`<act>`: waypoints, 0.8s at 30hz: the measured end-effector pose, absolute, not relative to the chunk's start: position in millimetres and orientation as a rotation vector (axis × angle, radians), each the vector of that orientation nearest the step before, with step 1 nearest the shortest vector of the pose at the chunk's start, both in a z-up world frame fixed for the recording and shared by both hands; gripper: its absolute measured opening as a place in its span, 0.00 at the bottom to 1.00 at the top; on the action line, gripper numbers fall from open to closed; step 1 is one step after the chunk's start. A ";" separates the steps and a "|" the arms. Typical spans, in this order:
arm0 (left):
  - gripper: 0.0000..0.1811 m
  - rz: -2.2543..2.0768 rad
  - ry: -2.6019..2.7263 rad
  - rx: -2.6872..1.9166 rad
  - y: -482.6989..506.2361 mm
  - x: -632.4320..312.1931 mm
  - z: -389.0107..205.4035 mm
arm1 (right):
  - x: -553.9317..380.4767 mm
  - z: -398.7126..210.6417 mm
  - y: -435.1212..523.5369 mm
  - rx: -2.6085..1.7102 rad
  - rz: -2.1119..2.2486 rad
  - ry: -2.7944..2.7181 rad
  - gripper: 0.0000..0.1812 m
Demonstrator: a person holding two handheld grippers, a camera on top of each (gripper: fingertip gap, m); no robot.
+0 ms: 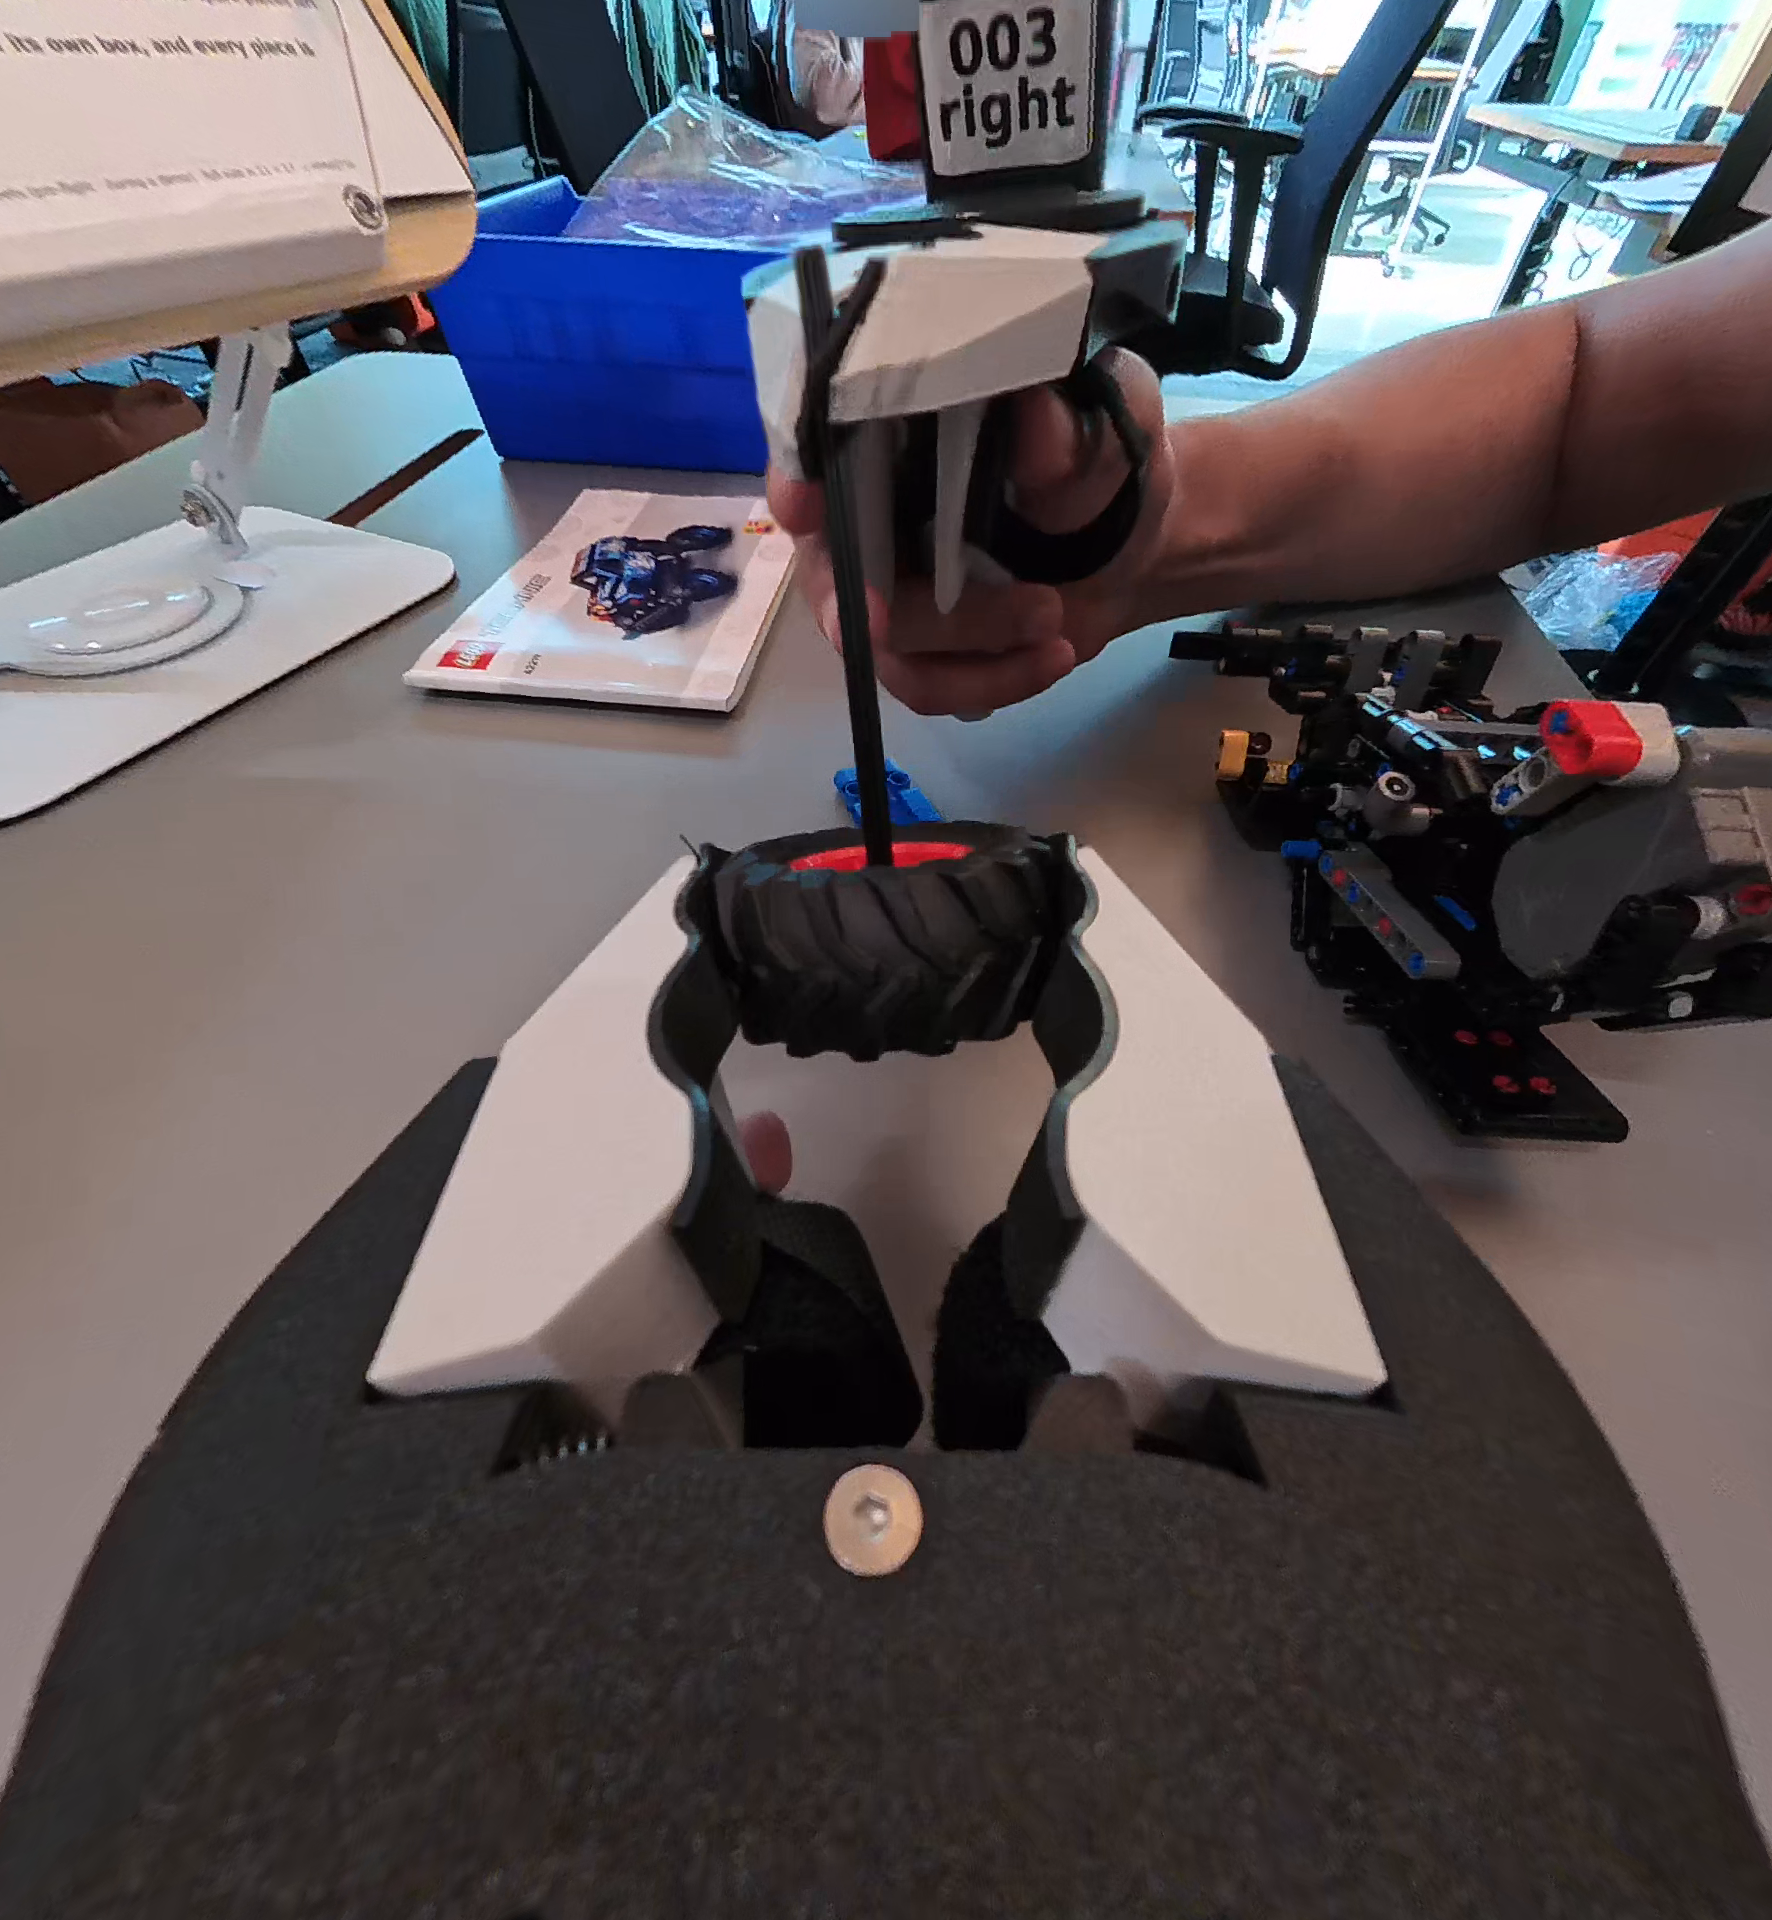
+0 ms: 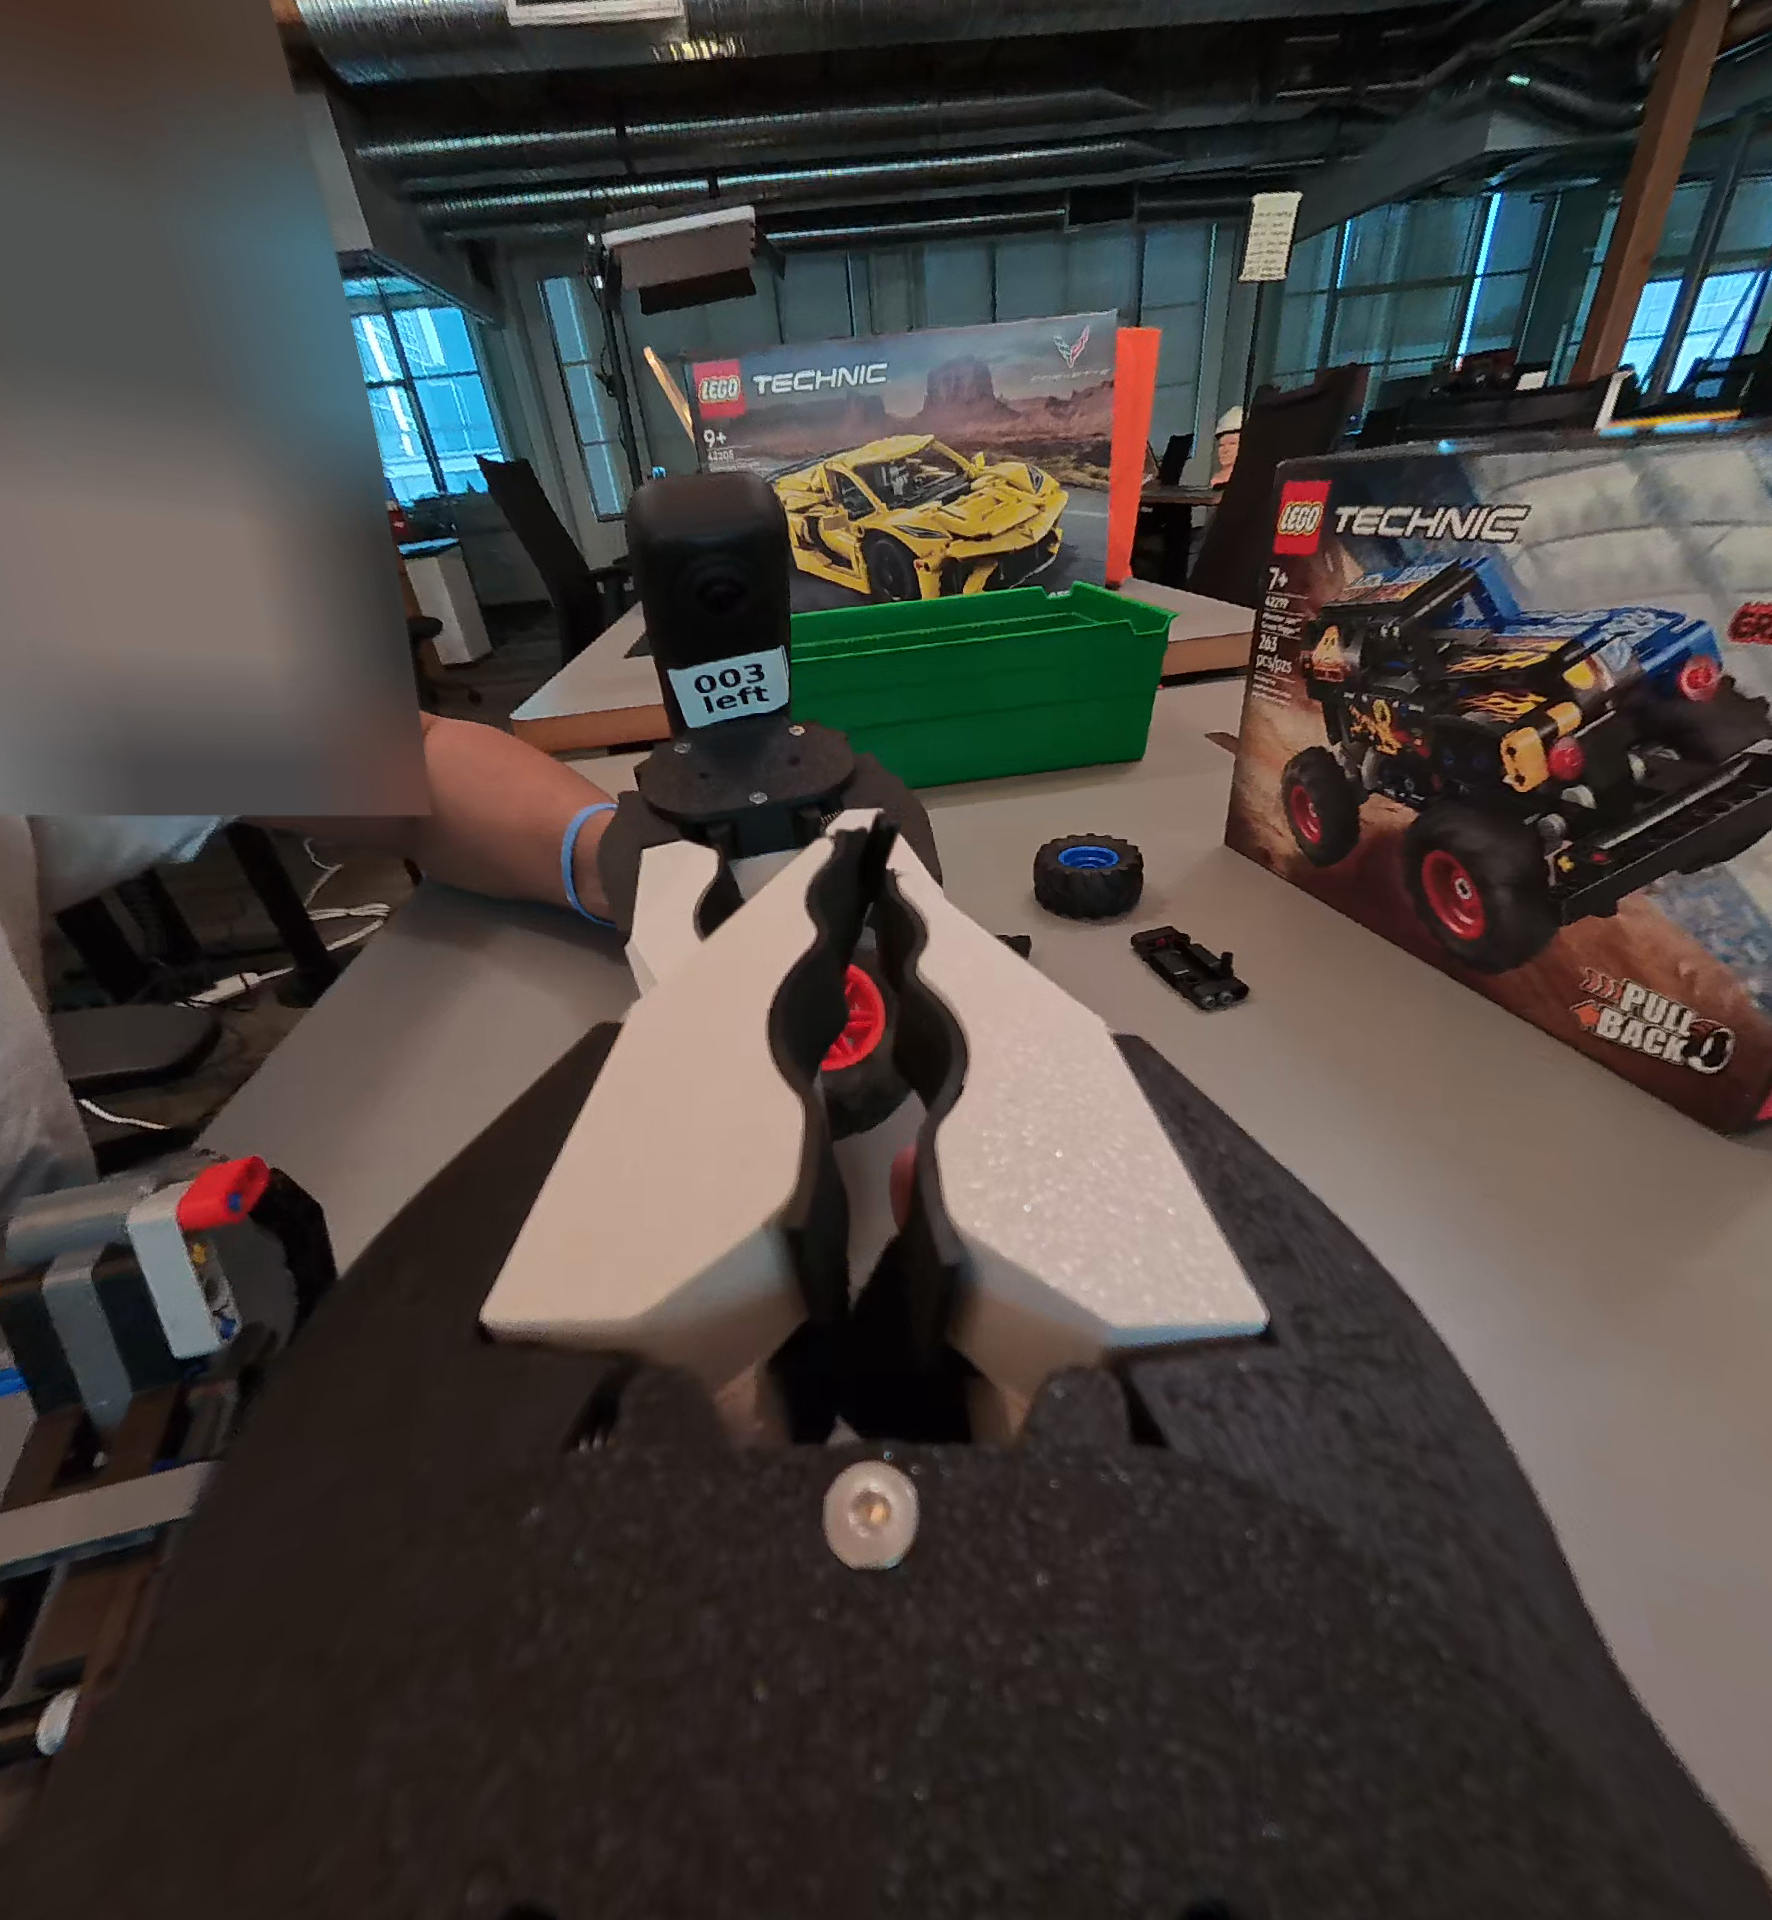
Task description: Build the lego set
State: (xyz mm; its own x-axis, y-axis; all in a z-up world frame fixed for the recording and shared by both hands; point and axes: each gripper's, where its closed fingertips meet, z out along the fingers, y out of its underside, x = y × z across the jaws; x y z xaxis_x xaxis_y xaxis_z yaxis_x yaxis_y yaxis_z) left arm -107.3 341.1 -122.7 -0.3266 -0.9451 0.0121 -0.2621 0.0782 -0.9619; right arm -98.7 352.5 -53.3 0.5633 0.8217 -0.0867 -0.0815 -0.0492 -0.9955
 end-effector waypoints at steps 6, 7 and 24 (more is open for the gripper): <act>0.32 -1.284 1.674 -1.212 342.3 -107.5 -122.1 | -91.7 -47.1 352.9 -1.431 0.824 -0.676 0.01; 0.32 -1.282 1.670 -1.214 343.9 -107.4 -122.0 | -88.9 -46.3 353.7 -1.435 0.825 -0.671 0.01; 0.35 -1.260 1.465 -1.379 404.0 -118.2 -111.8 | -59.2 -106.2 351.3 -1.845 0.558 -0.806 0.10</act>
State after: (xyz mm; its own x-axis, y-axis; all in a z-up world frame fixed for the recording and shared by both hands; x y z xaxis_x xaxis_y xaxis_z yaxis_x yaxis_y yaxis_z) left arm -118.2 404.0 -111.8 -0.1396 -0.9850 0.1014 -0.2479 -0.0644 -0.9666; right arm -59.2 351.3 -106.2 0.6710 0.7412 -0.0177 0.2773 -0.2731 -0.9212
